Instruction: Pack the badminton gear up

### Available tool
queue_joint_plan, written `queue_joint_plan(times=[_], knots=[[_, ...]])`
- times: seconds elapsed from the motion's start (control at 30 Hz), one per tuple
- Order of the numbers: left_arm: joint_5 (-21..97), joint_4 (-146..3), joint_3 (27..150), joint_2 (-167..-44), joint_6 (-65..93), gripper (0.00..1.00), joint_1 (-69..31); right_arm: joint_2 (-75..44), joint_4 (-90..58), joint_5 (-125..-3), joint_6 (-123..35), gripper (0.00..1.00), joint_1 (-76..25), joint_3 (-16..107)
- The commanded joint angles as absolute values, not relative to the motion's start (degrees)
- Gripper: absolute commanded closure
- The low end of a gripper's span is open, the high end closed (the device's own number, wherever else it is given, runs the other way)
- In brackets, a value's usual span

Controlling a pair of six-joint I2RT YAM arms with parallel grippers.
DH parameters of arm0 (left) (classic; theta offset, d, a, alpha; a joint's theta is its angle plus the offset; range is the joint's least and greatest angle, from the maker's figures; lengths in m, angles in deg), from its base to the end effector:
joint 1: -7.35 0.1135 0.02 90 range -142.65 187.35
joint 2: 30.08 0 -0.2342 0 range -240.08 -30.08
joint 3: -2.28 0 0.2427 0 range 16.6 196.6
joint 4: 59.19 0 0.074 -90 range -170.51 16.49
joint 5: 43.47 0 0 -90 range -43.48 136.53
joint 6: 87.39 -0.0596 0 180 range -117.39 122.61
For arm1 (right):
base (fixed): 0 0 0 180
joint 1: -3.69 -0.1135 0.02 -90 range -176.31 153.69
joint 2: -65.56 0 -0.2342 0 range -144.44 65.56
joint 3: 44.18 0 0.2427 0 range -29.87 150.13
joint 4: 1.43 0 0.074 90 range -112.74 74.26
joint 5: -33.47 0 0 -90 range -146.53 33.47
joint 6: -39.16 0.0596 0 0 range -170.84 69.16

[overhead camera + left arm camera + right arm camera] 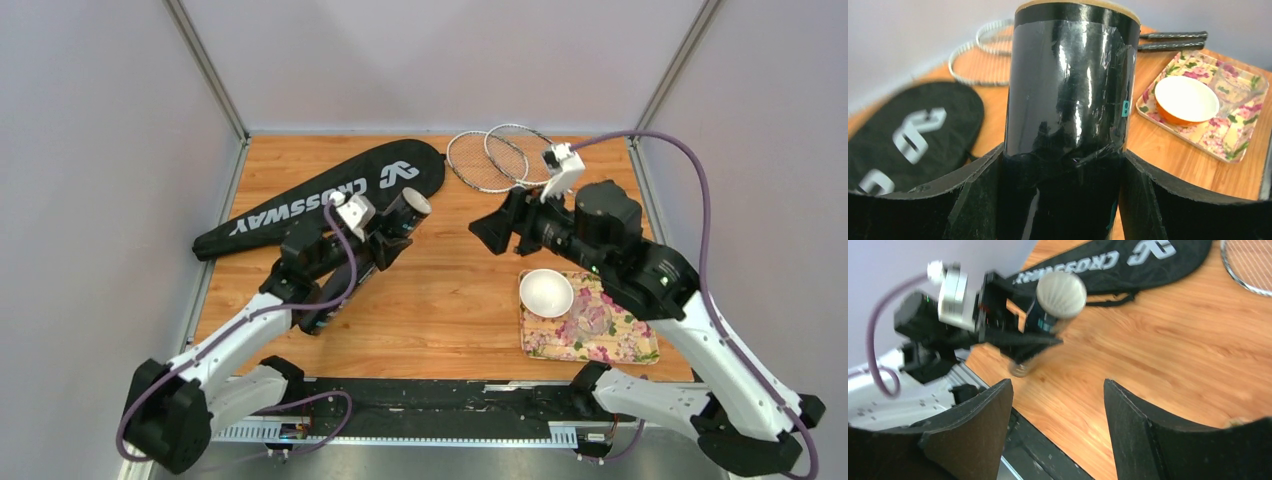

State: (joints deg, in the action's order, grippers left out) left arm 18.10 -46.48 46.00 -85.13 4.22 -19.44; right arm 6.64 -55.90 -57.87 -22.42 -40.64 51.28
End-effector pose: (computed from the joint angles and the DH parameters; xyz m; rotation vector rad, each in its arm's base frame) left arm 0.2105 -0.1381 0.2608 0.7306 1.4255 -0.7704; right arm 0.1572 0.1556 0.4175 -0.2912 1.9618 0.8743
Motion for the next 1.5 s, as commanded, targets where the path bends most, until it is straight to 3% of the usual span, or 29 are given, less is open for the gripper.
queue_joint_plan(times=[0.0,0.23,0.7,1.1,1.33,1.37,1.43,1.47], knots=[[27.0,-63.9,53.1,-95.2,16.8,0.99,-20.6,11.8,-63.6,-51.1,-24.7,0.3,-41.0,44.4],[38.7,-71.1,66.2,-115.6,34.9,1.0,-24.6,18.6,-65.7,-50.1,-23.4,0.31,-40.9,36.8],[44.3,-77.1,92.9,-145.6,48.7,1.0,-33.5,23.6,-68.5,-46.8,-23.0,0.3,-40.9,31.8],[49.1,-72.2,98.9,-152.8,61.3,0.97,-40.6,22.7,-67.9,-45.7,-22.5,0.3,-40.7,32.1],[52.8,-72.6,102.1,-155.0,63.1,0.79,-42.6,23.0,-67.8,-46.2,-21.8,0.31,-40.8,31.7],[53.4,-72.8,102.2,-155.0,63.0,0.7,-42.6,23.4,-67.8,-46.2,-21.8,0.31,-40.8,31.6],[53.6,-72.6,102.1,-155.2,63.4,0.66,-42.6,23.6,-67.8,-46.2,-21.7,0.31,-40.8,31.4],[53.6,-72.5,102.2,-155.3,63.5,0.59,-42.6,23.7,-67.8,-46.2,-21.6,0.31,-40.7,31.3]])
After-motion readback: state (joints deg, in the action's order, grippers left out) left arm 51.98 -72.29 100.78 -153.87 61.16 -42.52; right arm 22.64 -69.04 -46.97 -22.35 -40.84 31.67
